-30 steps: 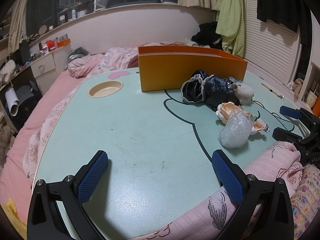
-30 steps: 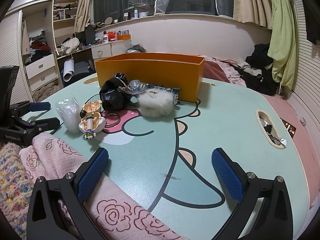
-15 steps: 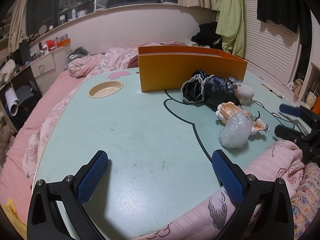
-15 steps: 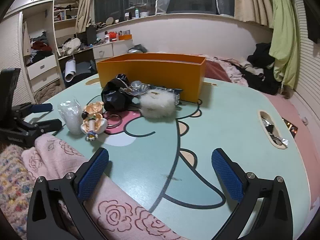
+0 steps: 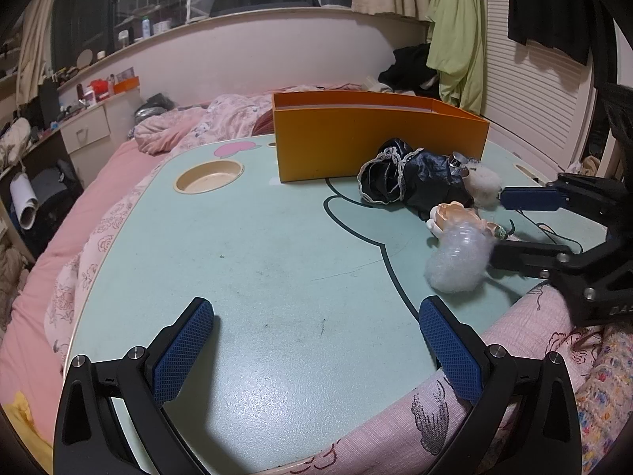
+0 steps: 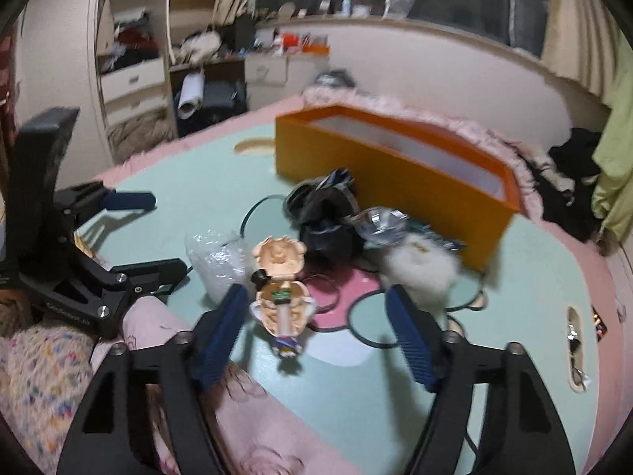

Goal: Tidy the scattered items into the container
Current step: 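Reach the right tool to the doll figurine and grasp it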

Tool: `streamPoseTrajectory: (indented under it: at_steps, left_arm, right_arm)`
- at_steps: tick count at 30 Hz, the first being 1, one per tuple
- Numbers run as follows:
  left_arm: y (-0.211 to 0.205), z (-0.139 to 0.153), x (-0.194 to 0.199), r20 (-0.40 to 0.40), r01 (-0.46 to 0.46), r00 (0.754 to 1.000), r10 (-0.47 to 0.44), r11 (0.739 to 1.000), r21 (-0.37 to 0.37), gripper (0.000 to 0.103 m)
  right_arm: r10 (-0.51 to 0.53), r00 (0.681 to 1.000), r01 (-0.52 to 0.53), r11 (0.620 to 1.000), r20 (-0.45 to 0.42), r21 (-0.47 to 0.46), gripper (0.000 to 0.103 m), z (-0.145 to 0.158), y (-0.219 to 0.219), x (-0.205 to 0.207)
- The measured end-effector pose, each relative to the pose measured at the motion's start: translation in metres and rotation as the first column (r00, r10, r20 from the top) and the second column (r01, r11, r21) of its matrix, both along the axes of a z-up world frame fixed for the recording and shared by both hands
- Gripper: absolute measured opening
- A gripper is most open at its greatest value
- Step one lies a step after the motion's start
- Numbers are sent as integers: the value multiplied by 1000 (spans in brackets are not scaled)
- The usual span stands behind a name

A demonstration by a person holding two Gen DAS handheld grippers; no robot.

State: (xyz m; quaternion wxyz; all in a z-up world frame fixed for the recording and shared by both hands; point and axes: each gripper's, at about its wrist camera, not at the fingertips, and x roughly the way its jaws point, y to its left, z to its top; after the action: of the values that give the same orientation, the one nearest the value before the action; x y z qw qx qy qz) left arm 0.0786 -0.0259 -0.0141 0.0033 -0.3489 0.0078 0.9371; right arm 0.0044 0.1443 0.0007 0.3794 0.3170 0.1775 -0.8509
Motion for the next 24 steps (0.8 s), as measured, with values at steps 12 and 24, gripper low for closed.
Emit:
streamPoseTrajectory:
  at_steps: [12, 24]
  left_arm:
    - [0, 0, 0, 0, 0, 1000, 0, 1000, 1, 103]
    - [0, 0, 0, -1, 0, 1000, 0, 1000, -1, 103]
  right_arm:
    - [22, 999, -23, 998, -25, -55, 38, -5, 20, 15]
    - [-161, 986, 156, 982, -46, -108, 71, -17, 68, 16]
